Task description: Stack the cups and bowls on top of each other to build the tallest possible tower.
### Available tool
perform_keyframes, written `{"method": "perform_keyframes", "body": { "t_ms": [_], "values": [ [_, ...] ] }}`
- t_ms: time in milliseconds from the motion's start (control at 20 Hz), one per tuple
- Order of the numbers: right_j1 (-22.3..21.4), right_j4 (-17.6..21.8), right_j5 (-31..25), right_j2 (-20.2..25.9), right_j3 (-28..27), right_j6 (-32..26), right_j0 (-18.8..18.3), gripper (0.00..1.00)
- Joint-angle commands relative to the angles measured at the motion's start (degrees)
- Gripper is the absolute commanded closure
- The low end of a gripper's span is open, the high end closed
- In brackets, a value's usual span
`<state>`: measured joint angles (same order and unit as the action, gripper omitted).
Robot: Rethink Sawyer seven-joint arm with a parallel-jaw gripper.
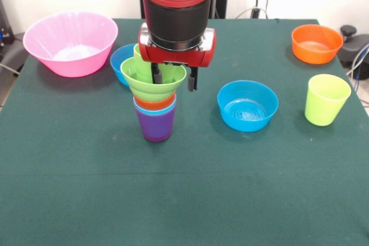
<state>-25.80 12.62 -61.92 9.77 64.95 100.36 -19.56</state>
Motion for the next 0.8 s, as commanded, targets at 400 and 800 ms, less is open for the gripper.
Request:
{"method": "perform_keyframes", "body": {
  "t_ms": [400,800],
  "values": [
    [1.5,4.1,5.4,3.6,4.5,-7.4,-0.5,0.0],
    [1.7,4.4,6.4,3.7,4.6,-8.0,-0.6,0.0]
  ]
}}
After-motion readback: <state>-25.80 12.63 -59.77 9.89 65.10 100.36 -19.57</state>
